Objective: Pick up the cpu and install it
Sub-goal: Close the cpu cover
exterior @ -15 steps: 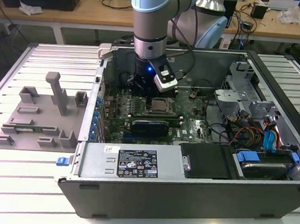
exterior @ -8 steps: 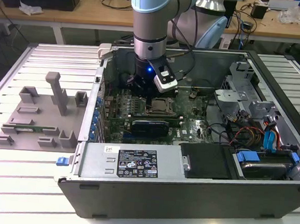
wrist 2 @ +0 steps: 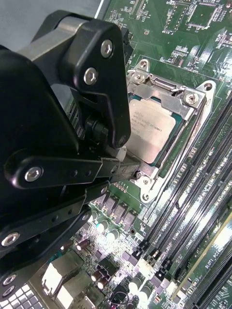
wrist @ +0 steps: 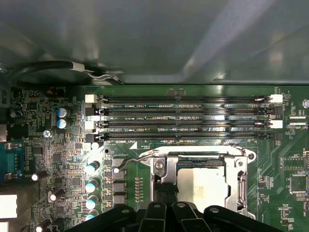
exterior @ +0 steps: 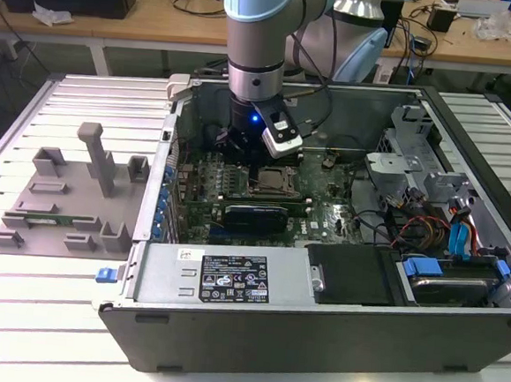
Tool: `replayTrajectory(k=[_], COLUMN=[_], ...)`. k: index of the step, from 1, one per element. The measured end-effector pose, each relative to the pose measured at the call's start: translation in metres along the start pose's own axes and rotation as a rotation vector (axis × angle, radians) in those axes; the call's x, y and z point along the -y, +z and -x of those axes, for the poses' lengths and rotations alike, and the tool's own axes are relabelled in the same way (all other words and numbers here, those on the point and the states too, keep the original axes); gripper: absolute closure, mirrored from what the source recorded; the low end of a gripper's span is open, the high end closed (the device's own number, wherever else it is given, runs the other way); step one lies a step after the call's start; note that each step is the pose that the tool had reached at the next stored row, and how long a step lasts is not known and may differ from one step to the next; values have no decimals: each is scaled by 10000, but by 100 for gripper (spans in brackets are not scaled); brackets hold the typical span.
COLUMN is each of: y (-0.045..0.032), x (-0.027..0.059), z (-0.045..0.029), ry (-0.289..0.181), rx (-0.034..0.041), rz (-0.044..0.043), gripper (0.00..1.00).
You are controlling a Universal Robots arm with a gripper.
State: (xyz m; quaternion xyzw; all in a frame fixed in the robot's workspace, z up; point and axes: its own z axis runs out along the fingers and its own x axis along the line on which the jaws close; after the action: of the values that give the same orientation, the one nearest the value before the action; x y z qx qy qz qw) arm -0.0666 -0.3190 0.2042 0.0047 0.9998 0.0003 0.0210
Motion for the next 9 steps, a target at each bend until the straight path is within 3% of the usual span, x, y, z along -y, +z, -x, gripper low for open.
replayTrajectory(k=[9], y=[4], x=[-1], z=[48], ry=[3], rx=[1], rz=[-1], gripper=[89])
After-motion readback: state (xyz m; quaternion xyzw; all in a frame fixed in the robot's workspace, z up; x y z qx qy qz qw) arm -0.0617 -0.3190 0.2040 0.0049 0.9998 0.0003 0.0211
